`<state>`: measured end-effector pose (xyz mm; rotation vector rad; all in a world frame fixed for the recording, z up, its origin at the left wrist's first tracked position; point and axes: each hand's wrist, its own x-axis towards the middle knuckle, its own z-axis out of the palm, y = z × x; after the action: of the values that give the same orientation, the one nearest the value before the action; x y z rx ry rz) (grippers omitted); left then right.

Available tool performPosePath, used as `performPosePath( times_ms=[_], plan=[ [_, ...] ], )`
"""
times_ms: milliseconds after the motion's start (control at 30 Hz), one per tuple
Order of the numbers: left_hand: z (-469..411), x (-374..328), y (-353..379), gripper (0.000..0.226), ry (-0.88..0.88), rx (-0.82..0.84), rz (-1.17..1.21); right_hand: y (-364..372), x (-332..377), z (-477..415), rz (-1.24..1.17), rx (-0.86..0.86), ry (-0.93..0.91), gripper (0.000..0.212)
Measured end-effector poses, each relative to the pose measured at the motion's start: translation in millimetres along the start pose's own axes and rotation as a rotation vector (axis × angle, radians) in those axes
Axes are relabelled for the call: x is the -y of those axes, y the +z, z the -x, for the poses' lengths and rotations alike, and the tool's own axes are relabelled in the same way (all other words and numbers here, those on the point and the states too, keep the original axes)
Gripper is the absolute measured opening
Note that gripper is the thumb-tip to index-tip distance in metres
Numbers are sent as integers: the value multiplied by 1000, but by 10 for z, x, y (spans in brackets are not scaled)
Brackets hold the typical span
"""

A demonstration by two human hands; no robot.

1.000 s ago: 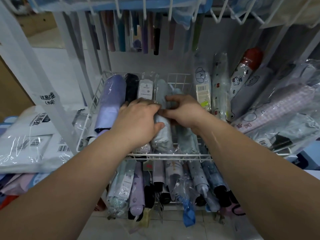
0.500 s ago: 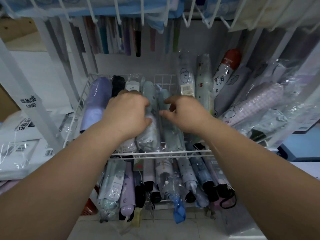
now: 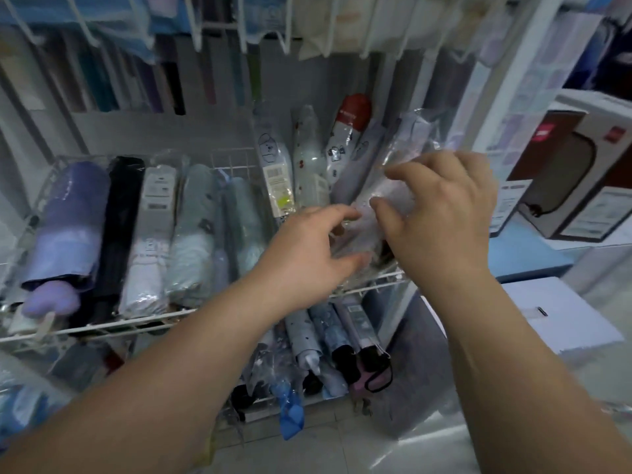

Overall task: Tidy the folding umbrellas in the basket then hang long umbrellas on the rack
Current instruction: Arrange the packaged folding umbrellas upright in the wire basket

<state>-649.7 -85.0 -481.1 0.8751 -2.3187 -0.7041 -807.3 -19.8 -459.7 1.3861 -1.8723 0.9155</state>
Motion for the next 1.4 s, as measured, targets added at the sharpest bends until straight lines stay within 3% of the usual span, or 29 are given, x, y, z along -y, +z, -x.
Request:
performPosePath(
  times_ms=[100,233,400,667,733,833,1033,1233,1400],
  plan=[
    [10,22,187,58,25,-6,-4,-36,-44,177,-66,-100,151,36],
    [49,78,312,73,26,-40,-98,1,-30,385,-224,-164,316,47],
    [73,40,435,81,23,-75,-149,86,-9,561,-519,-71,550,60],
    [4,100,412,53,12,-242,53,201,228,613,-775,-7,538,99],
    [8,93,332,44,0,-307,204,224,317,586,-841,-21,479,91],
    [15,38,167,37,-20,-337,503,290,454,568,-933,40,426,63],
    [85,242,-197,48,-235,-406,692,359,614,524,-1016,310,378,44],
    [272,460,-632,44,-301,-438,560,461,1090,431,-1052,465,346,53],
    [387,756,-1203,52,-340,-459,51,682,1616,226,-1162,585,334,52]
  ],
)
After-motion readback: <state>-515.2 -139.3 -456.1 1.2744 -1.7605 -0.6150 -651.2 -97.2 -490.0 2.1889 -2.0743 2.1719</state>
